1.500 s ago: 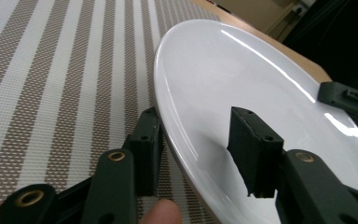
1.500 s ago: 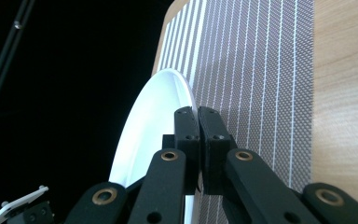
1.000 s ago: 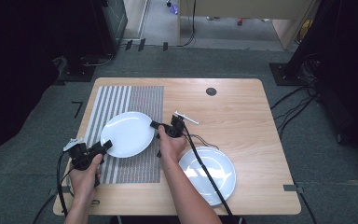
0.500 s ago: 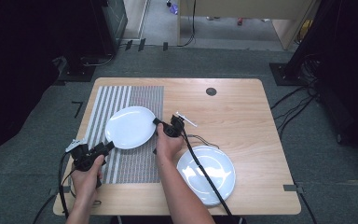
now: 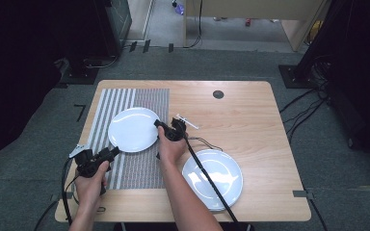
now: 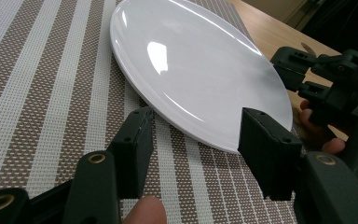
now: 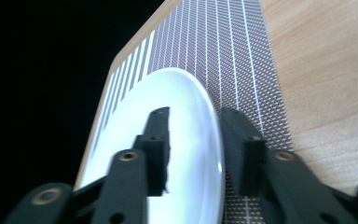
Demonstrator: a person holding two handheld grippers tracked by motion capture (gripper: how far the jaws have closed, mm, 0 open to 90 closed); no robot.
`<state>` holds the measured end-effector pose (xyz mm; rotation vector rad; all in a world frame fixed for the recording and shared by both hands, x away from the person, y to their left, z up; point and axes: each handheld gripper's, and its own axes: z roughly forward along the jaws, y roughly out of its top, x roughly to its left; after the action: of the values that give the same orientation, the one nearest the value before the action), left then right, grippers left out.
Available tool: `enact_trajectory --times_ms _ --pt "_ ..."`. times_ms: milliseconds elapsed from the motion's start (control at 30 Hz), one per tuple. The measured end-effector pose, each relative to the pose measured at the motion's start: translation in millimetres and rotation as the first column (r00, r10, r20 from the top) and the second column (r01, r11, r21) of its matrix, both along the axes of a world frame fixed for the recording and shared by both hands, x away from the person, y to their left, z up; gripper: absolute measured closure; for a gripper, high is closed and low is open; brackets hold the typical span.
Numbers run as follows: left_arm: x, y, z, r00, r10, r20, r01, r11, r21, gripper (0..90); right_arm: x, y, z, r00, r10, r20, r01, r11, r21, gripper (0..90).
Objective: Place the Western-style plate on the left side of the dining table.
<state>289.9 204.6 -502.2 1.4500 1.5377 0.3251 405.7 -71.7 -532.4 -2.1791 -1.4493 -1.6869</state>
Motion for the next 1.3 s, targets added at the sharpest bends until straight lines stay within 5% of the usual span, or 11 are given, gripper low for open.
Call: enact_trajectory --times_ms 233,333,467,700,967,1300 --pt "-0.8 -0.7 -0.5 1.0000 -0.001 0.001 0.001 0.9999 0.010 44.8 -1.8 -8.0 13.9 0.9940 0.007 0.109 0.011 0.9860 -0.167 50.0" --pt "-1.3 -1.0 -1.3 1.0000 0.003 0.001 -0.003 1.0000 0.007 44.8 -3.1 -10.6 18.6 0.9937 0.025 0.109 -0.006 0.9842 -0.177 46.6" --pt "-3.2 -5.9 -2.0 1.0000 -0.005 0.001 0.005 0.9997 0.023 44.6 -10.4 -16.7 35.0 0.9905 0.072 0.117 -0.041 0.9681 -0.247 38.9" --pt "-8.2 -10.0 3.5 0.9994 -0.007 0.034 0.006 0.9994 0.033 40.9 -17.2 -25.1 54.0 0.9825 0.117 0.145 -0.077 0.9645 -0.253 32.4" --pt "-10.5 -11.2 7.9 0.9995 -0.017 0.028 0.015 0.9974 0.070 32.0 -29.6 -40.1 75.7 0.9659 0.219 0.139 -0.165 0.9326 -0.321 26.8" --pt "-19.5 -11.9 16.2 0.9998 -0.010 0.015 0.008 0.9921 0.125 26.8 -47.4 -69.1 92.5 0.9553 0.259 0.143 -0.187 0.9042 -0.384 25.7"
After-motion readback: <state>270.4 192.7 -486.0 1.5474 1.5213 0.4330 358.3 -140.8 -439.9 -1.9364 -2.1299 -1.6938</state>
